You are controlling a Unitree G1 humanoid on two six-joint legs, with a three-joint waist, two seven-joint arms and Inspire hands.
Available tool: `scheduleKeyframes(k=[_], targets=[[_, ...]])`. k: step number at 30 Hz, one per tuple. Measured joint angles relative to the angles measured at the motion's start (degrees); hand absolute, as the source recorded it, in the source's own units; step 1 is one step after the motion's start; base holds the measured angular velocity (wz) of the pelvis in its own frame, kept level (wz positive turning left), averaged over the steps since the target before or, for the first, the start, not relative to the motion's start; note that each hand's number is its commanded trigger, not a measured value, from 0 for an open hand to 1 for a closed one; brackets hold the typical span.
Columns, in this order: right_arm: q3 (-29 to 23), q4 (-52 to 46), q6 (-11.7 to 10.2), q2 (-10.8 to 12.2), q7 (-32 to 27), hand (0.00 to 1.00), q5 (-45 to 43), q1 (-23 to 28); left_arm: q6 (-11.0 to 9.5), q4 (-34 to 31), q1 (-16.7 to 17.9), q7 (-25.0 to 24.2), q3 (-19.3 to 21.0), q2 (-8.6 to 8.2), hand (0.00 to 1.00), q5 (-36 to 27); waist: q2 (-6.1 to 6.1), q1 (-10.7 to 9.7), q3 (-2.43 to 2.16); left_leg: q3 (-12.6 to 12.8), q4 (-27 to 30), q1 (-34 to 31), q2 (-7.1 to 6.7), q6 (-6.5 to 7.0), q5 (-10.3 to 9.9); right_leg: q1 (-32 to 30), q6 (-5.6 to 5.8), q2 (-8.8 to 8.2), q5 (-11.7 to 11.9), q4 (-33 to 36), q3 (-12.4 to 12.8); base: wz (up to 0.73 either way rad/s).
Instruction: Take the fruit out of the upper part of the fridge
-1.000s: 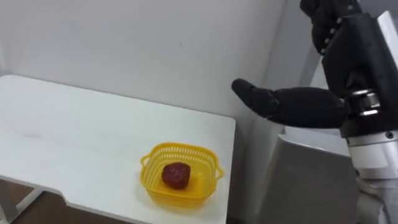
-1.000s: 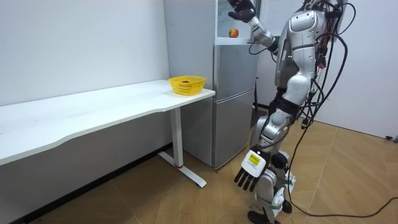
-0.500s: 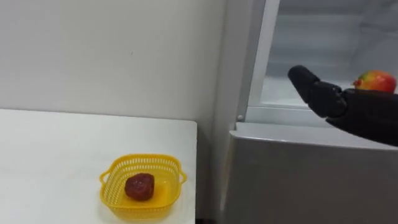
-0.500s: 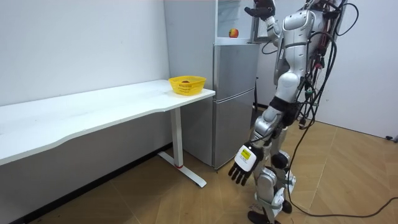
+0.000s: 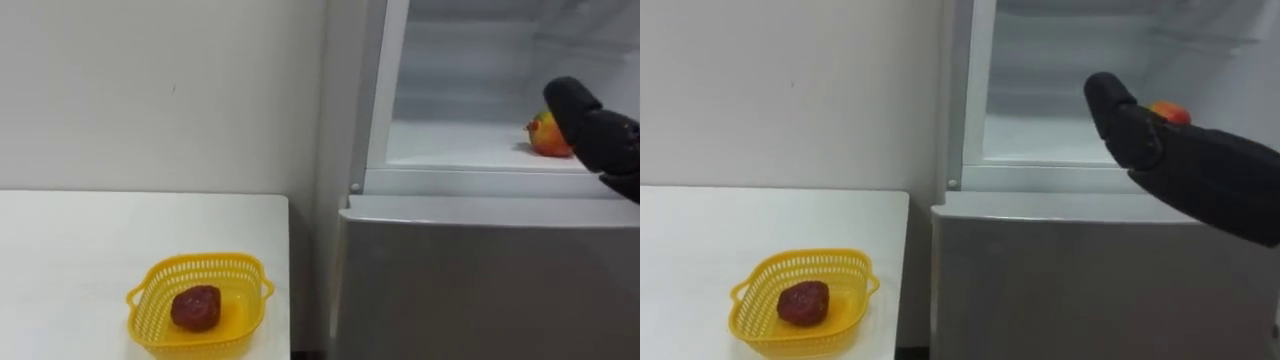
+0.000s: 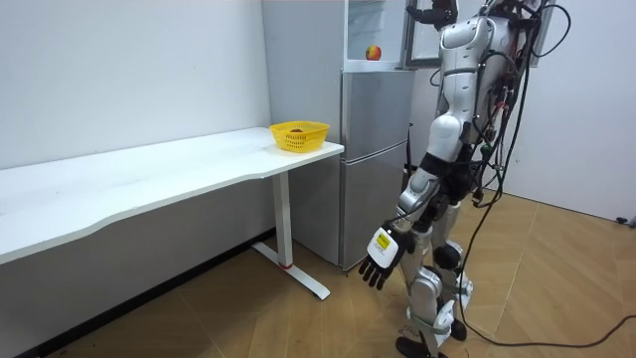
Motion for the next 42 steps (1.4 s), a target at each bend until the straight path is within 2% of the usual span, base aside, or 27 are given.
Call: scheduleKeyframes(k=[7, 13, 16, 19, 22, 26, 30, 34, 38, 42], targets=[[-0.7, 5.1, -0.4, -0.2, -1.3, 0.0, 0.5, 0.4, 0.0, 0.6, -0.7, 0.1, -0.1, 0.03, 0.0, -0.2, -0.21, 0.0, 0.18, -0.1, -0.3, 0.5, -0.03, 0.0, 0.0, 0.5, -0.06, 0.07, 0.0, 0.0, 0.2, -0.04], [-0.9, 11.3, 1.0, -0.5, -0.2, 0.0, 5.4, 0.2, 0.0, 0.4, -1.2, -0.2, -0.1, 0.05, 0.0, 0.1, -0.69, -0.2, 0.35, -0.3, -0.2, 0.5, 0.01, -0.04, 0.0, 0.6, -0.06, 0.09, 0.0, -0.1, -0.1, 0.0], [-1.0, 13.7, 2.8, -0.6, 1.7, 0.0, 5.8, 0.2, 0.2, 0.4, -1.2, -0.5, -0.1, 0.07, 0.0, 0.6, -0.76, -0.2, 0.35, -0.2, -0.2, 0.4, 0.02, -0.04, 0.0, 0.3, -0.06, 0.05, 0.0, -0.1, -0.3, 0.0], [-1.0, 16.8, 3.2, -1.4, 2.7, 0.0, 5.5, 0.0, 0.2, 0.2, -1.2, -1.0, -0.1, 0.07, 0.0, 0.5, -0.9, -0.1, 0.46, -0.1, -0.2, 0.3, 0.04, -0.04, 0.0, 0.1, -0.06, 0.05, 0.0, -0.1, -0.4, 0.0], [-1.0, 20.3, 3.5, -3.3, 2.9, 0.0, 6.2, -0.2, 0.2, 0.2, -1.2, -1.1, 0.0, 0.23, 0.0, 0.4, -0.92, 0.0, 0.46, -0.1, -0.3, 0.0, 0.07, -0.04, 0.0, -0.3, -0.06, 0.08, 0.0, -0.1, -0.4, -0.01], [-1.0, 24.9, 5.4, -3.5, 3.2, 0.0, 6.4, -3.3, 0.7, -0.3, -1.4, -1.8, 0.0, 0.31, 0.0, 0.6, -1.42, 0.2, 0.51, -0.1, -0.2, -0.1, 0.08, -0.09, 0.0, -0.5, -0.06, 0.16, 0.0, -0.1, -0.1, -0.06], [-0.9, 28.7, 6.5, -3.5, 3.3, 0.0, 6.5, -5.4, 1.4, -1.3, -2.0, -2.6, 0.0, 0.46, 0.0, 0.6, -2.18, 1.5, 0.58, -0.3, -0.1, -0.2, 0.08, -0.11, 0.0, -0.7, -0.16, 0.16, 0.1, -0.1, -0.3, -0.05], [-0.5, 35.3, 7.2, -3.6, 3.1, 0.0, 6.8, -9.7, 1.8, -1.3, -2.4, -2.6, -0.1, 0.8, 0.0, 0.4, -2.59, 2.2, 0.36, -0.3, 0.3, -0.1, 0.08, -0.11, 0.0, -0.5, -0.27, 0.08, 0.2, -0.1, -0.5, 0.01], [-0.3, 39.6, 8.2, -4.2, 3.1, 0.0, 8.6, -11.4, 2.6, -1.4, -2.6, -2.9, -0.1, 1.46, 0.0, 0.4, -2.74, 3.0, 0.27, -1.1, 0.5, -0.3, 0.08, -0.11, 0.0, -0.3, -0.27, -0.47, 0.2, -0.1, -3.0, 0.09], [-0.3, 44.7, 8.3, -5.0, 2.9, 0.0, 11.1, -13.8, 3.0, -1.4, -2.4, -3.4, 0.0, 1.93, 0.0, 0.4, -2.58, 3.3, 0.29, -2.0, 0.8, -1.0, 0.02, -0.11, 0.0, -0.6, -0.34, -0.43, 0.2, -0.1, -3.1, 0.08]])
